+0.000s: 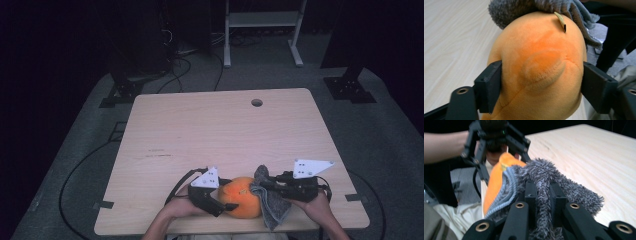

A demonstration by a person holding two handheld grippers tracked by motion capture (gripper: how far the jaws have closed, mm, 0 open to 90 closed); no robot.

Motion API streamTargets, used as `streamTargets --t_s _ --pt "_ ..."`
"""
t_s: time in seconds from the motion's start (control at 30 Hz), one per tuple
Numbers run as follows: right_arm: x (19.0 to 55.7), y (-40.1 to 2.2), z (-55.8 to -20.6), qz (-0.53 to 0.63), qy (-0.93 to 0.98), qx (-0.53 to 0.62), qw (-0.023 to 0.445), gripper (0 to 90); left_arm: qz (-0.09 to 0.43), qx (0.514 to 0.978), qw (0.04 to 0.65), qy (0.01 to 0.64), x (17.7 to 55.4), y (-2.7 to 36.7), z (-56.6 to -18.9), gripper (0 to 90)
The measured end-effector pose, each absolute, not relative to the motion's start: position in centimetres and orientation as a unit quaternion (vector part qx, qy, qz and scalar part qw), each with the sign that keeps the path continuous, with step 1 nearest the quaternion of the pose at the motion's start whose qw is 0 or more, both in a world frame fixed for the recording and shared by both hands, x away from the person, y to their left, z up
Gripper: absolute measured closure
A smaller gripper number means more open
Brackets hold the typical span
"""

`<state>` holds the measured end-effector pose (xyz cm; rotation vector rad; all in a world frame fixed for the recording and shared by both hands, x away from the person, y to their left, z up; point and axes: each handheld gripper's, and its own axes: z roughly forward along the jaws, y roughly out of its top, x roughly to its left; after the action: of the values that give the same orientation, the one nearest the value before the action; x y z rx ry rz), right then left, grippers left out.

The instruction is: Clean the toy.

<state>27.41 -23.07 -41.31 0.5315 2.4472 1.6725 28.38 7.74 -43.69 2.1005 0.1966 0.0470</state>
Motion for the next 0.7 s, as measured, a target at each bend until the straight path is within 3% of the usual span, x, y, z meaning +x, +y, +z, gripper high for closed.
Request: streamTargets --t_s 0.17,0.27,0.37,0.5,0.7 --pt "26.8 -21.7 -40.1 0.555 0.814 0.147 0.081 79.2 0.027 0.865 0.496 0.077 28.1 7.3 -43.7 25.0" --pt "27.1 -21.6 -40.7 0.548 0.819 0.151 0.072 79.2 0.006 0.863 0.500 0.073 28.1 7.4 -43.9 14.4" --pt "27.6 -22.3 -41.3 0.537 0.823 0.166 0.075 78.9 0.016 0.865 0.498 0.067 27.9 7.2 -44.1 11.1" --pt "27.9 -23.1 -41.2 0.539 0.819 0.181 0.076 79.1 0.037 0.866 0.494 0.069 28.0 7.0 -43.9 21.1" --pt "27.2 -22.7 -40.3 0.560 0.808 0.164 0.084 79.2 0.047 0.858 0.507 0.070 28.0 7.1 -43.9 25.7"
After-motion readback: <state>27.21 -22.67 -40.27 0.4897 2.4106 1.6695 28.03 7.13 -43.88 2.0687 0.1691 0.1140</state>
